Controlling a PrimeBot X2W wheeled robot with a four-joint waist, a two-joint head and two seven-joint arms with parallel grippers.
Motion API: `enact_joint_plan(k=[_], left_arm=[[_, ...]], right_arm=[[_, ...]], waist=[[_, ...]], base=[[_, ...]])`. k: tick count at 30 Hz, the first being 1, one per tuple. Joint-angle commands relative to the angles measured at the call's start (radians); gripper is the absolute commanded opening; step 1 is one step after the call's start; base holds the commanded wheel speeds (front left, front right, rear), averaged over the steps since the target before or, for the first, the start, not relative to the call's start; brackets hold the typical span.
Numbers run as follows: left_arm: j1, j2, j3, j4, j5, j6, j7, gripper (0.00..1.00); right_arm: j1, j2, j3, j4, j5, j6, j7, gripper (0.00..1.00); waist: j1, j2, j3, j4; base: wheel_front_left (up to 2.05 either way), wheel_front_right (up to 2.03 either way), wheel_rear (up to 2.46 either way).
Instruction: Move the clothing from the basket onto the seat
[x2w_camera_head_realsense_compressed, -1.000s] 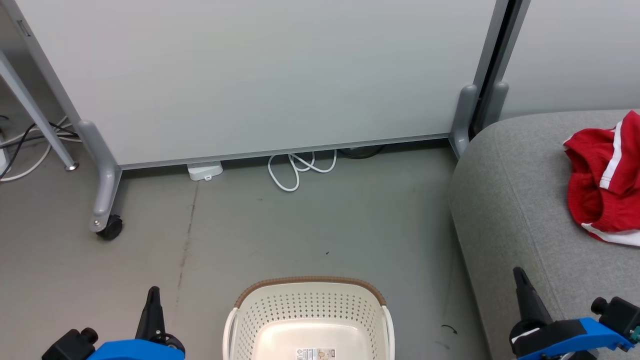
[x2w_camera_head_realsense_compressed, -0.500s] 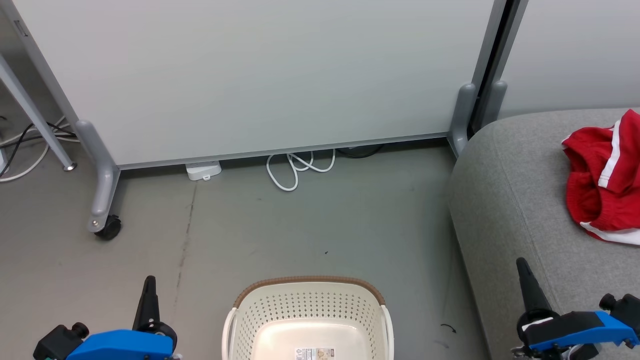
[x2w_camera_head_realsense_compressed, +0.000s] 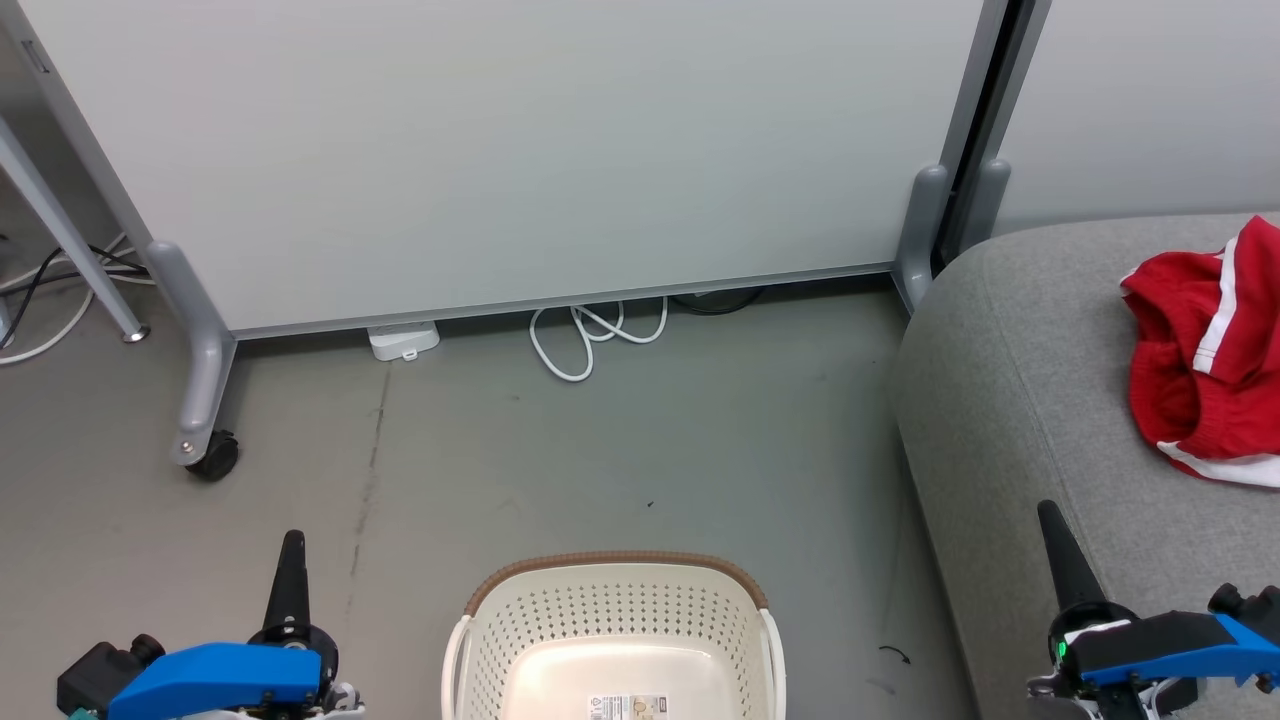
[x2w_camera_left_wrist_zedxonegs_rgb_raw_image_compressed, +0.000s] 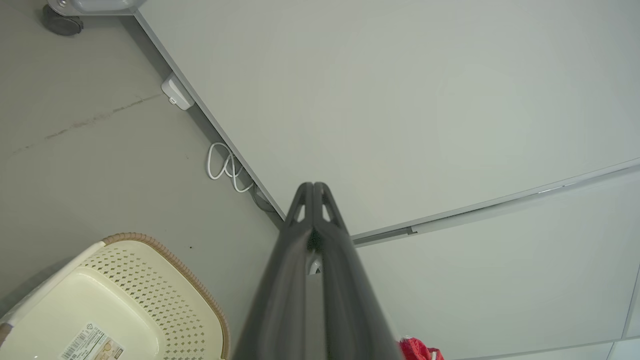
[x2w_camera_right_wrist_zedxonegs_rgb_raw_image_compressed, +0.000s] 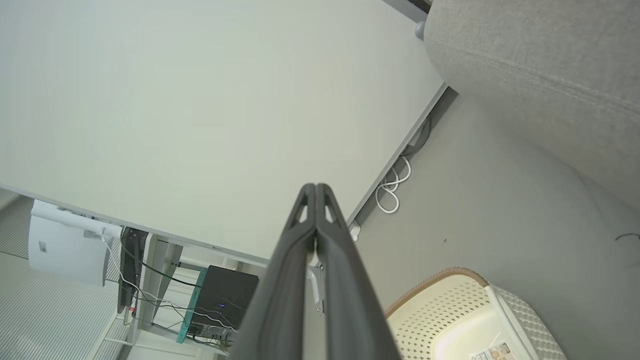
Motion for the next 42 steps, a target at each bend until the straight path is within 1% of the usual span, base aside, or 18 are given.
enact_joint_plan(k=[1, 42], left_arm=[[-0.025, 0.002, 0.007, -0.015, -0.024, -0.002, 0.009, 0.00], [-0.061, -0.002, 0.039, -0.066, -0.338, -0.003, 0.095, 0.00]], right_arm=[[-0.023, -0.007, -0.003, -0.014, 0.030, 0.001, 0.008, 0.00], [-0.045, -0.010, -0.016, -0.042, 0.385, 0.001, 0.072, 0.00]], waist=[[0.0000, -0.0001, 0.000, 0.000], [0.0000, -0.0001, 0.005, -0.012]], base=[[0.00, 0.00, 0.00], [0.00, 0.00, 0.00]])
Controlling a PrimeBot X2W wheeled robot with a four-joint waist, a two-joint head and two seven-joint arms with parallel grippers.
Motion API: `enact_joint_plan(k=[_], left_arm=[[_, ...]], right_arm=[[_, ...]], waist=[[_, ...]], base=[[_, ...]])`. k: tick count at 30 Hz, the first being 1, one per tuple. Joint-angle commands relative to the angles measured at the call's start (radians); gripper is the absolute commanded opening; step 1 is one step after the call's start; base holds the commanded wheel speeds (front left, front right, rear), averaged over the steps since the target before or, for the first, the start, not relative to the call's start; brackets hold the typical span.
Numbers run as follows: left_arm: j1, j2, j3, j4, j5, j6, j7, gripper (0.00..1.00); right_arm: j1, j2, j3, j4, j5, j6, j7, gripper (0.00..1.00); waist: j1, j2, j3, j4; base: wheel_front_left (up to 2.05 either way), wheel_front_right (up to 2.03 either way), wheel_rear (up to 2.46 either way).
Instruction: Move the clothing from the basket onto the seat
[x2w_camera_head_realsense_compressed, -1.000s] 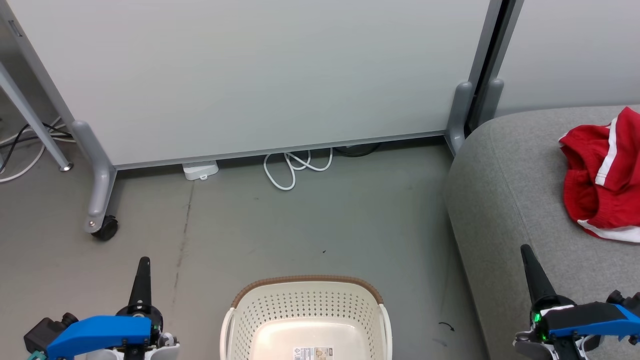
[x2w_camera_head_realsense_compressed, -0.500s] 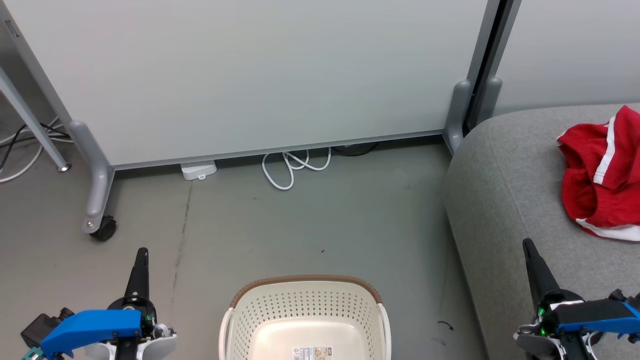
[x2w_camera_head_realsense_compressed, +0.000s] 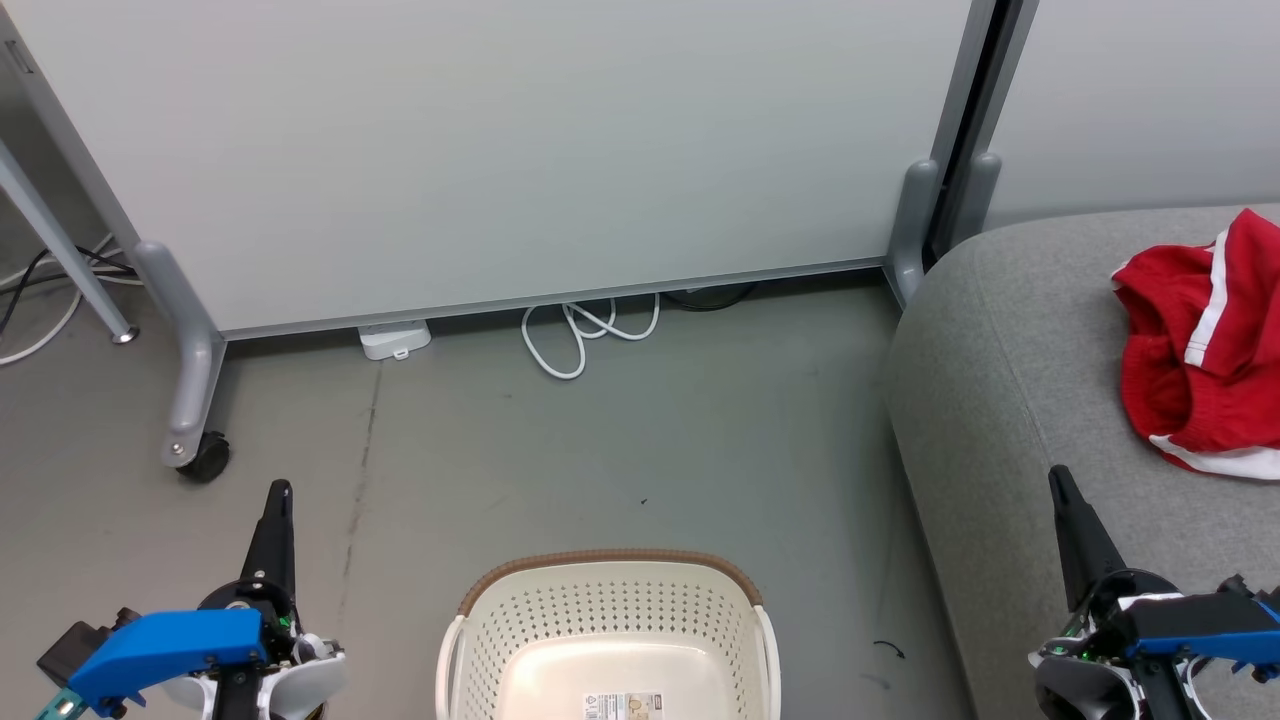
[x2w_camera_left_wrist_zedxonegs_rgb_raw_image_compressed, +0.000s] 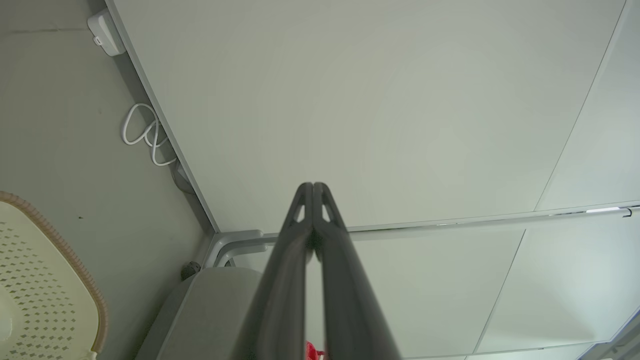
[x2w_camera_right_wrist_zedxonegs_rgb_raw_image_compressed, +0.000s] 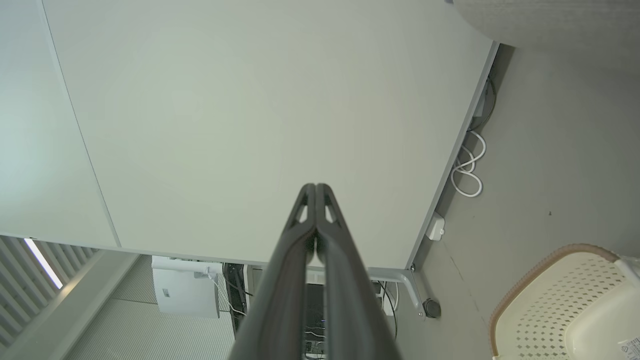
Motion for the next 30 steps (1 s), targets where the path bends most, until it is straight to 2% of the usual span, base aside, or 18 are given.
enact_joint_plan(k=[1, 14, 30], left_arm=[[-0.018, -0.001, 0.005, -0.008, -0.015, -0.003, 0.006, 0.00], [-0.026, -0.002, 0.013, -0.021, -0.098, -0.003, 0.029, 0.00], [-0.024, -0.002, 0.013, -0.020, -0.095, -0.003, 0.028, 0.00]], right_arm=[[-0.016, -0.007, -0.003, -0.008, 0.019, 0.001, 0.005, 0.00], [-0.022, -0.008, -0.006, -0.014, 0.112, 0.001, 0.021, 0.00], [-0.020, -0.007, -0.006, -0.014, 0.109, 0.001, 0.021, 0.00]], waist=[[0.0000, 0.0000, 0.000, 0.000], [0.0000, 0.0000, 0.002, -0.004], [0.0000, 0.0000, 0.002, -0.004]], base=[[0.00, 0.00, 0.00], [0.00, 0.00, 0.00], [0.00, 0.00, 0.00]])
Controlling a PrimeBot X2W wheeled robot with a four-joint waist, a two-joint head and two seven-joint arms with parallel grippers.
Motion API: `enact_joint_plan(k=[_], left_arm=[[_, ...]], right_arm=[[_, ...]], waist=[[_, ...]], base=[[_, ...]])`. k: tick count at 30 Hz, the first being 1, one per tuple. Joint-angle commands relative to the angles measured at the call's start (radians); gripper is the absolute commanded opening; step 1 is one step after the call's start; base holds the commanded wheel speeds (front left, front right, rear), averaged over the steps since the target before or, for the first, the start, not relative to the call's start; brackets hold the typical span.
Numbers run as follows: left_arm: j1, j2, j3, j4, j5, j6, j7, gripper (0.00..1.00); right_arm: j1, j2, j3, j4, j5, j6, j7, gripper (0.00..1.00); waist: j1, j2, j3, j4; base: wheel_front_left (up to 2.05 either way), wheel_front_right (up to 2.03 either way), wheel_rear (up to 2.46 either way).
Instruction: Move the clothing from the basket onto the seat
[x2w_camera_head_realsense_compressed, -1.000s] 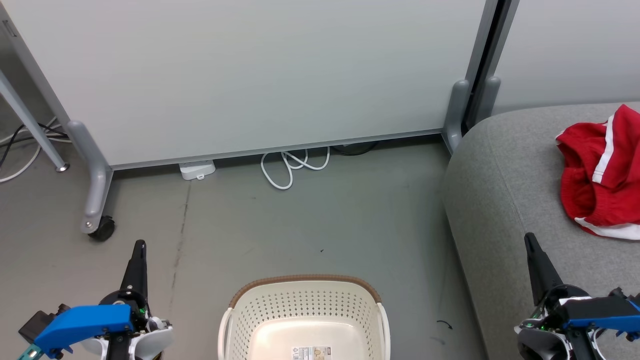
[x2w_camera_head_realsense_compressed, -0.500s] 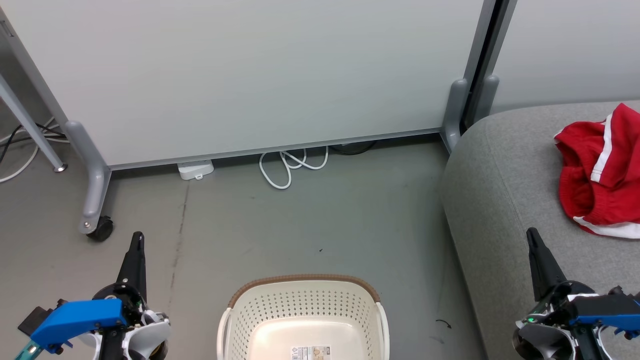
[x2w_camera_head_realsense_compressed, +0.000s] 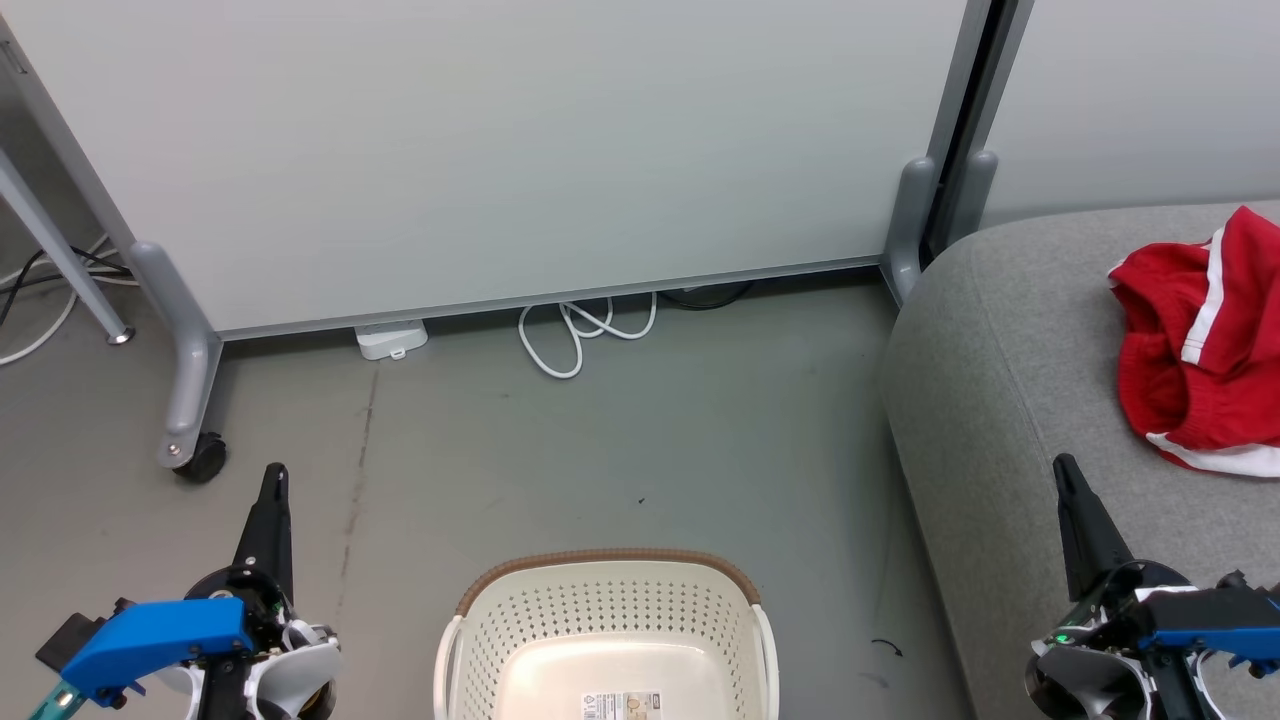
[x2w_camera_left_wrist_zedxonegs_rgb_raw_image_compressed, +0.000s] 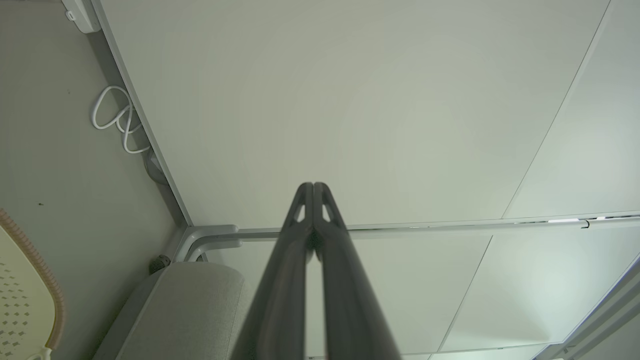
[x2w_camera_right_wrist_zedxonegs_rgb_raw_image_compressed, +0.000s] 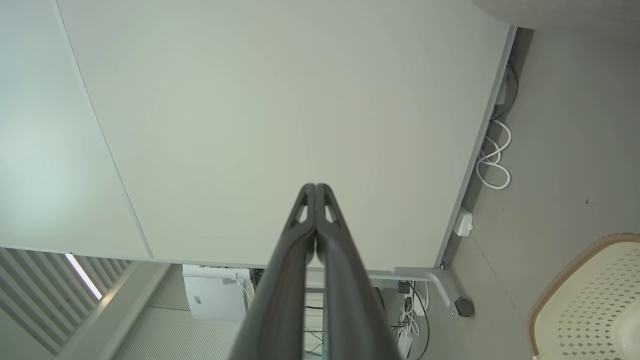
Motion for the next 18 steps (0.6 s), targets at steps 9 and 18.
enact_joint_plan(k=[9, 18], left_arm=[[-0.010, -0.001, 0.003, -0.004, -0.002, -0.003, 0.003, 0.00], [-0.010, -0.001, 0.002, -0.004, -0.002, -0.003, 0.003, 0.00]], right_arm=[[-0.010, -0.006, -0.002, -0.004, 0.003, 0.001, 0.003, 0.00], [-0.010, -0.006, -0.001, -0.004, 0.003, 0.001, 0.003, 0.00]], waist=[[0.0000, 0.0000, 0.000, 0.000], [0.0000, 0.0000, 0.000, 0.000]], base=[[0.00, 0.00, 0.00], [0.00, 0.00, 0.00]])
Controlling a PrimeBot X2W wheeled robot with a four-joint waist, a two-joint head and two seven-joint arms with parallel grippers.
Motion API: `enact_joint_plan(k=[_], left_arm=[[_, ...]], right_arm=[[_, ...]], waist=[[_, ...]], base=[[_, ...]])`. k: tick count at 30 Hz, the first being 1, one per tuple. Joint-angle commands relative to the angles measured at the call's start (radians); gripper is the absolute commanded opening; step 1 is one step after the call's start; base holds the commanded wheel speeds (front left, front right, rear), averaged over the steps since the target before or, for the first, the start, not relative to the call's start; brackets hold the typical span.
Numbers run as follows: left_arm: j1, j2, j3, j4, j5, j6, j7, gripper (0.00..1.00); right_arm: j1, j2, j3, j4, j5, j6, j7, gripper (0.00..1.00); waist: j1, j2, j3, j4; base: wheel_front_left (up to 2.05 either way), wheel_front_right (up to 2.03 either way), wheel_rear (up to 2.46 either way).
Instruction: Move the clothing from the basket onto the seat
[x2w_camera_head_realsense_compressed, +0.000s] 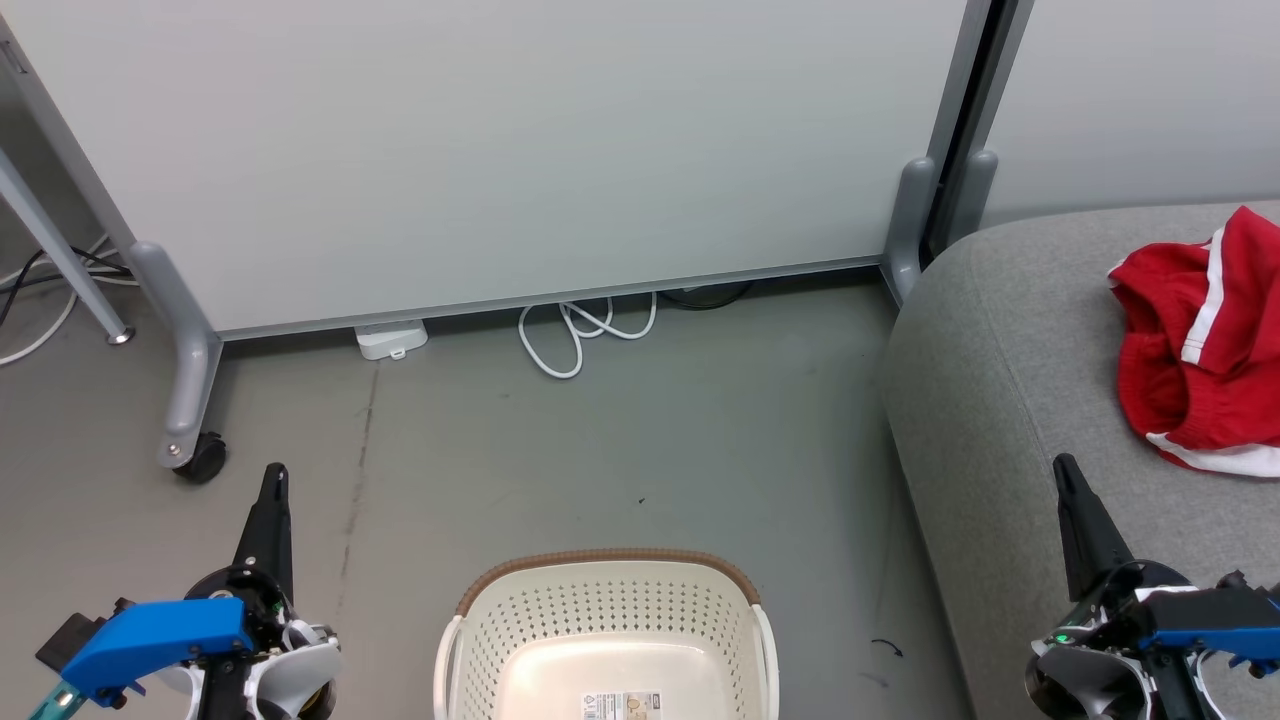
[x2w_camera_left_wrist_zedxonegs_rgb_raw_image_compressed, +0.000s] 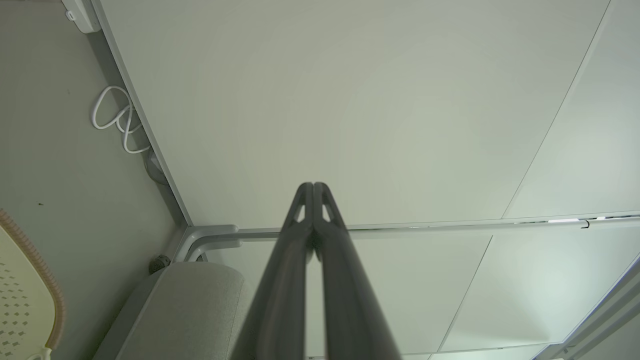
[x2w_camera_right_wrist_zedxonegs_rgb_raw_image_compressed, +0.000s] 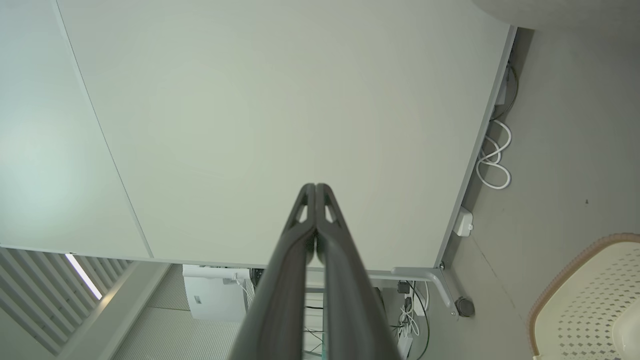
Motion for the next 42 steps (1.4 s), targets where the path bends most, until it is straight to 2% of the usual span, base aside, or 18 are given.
enact_joint_plan(k=[1, 42], left_arm=[[-0.010, -0.001, 0.002, -0.004, -0.002, -0.003, 0.003, 0.00], [-0.010, -0.001, 0.002, -0.004, -0.003, -0.003, 0.003, 0.00]], right_arm=[[-0.010, -0.006, -0.001, -0.004, 0.003, 0.001, 0.003, 0.00], [-0.010, -0.006, -0.001, -0.004, 0.003, 0.001, 0.003, 0.00]], waist=[[0.0000, 0.0000, 0.000, 0.000], [0.0000, 0.0000, 0.000, 0.000]], base=[[0.00, 0.00, 0.00], [0.00, 0.00, 0.00]])
